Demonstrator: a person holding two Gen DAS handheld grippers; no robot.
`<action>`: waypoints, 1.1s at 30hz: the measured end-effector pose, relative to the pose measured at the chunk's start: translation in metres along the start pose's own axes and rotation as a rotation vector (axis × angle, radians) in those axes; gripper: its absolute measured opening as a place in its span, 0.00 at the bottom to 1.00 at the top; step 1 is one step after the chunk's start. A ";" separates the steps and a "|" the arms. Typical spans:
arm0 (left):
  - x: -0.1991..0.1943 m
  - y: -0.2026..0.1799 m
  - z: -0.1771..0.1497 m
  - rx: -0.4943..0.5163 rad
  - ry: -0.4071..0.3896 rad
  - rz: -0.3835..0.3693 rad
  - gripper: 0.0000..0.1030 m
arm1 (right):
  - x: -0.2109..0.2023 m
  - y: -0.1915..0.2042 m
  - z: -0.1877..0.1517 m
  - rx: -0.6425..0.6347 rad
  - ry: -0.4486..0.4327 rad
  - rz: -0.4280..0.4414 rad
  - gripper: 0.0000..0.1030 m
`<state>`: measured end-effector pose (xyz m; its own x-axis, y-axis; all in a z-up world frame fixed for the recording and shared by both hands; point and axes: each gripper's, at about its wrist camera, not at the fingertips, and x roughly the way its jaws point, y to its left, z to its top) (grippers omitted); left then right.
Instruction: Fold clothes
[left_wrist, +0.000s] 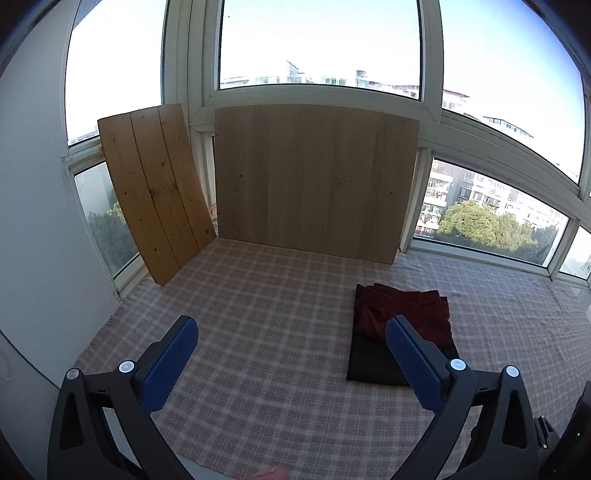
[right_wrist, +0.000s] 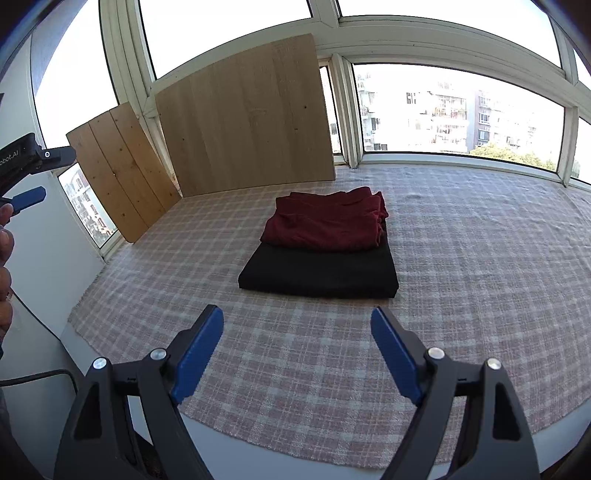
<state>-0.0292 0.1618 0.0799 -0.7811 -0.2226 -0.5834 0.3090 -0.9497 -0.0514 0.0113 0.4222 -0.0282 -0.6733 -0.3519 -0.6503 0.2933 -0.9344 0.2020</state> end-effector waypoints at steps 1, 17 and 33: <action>-0.002 -0.005 -0.003 -0.019 -0.001 -0.005 0.99 | 0.003 -0.008 0.003 -0.011 0.007 0.012 0.79; -0.027 -0.038 -0.024 -0.058 -0.002 0.064 0.99 | 0.028 -0.050 0.021 -0.092 0.057 0.141 0.79; -0.007 -0.059 -0.009 0.060 0.041 0.043 0.99 | 0.003 -0.045 0.031 -0.056 0.012 0.034 0.79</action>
<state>-0.0366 0.2214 0.0797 -0.7446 -0.2557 -0.6166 0.3078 -0.9512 0.0227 -0.0246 0.4620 -0.0168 -0.6545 -0.3823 -0.6523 0.3537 -0.9173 0.1827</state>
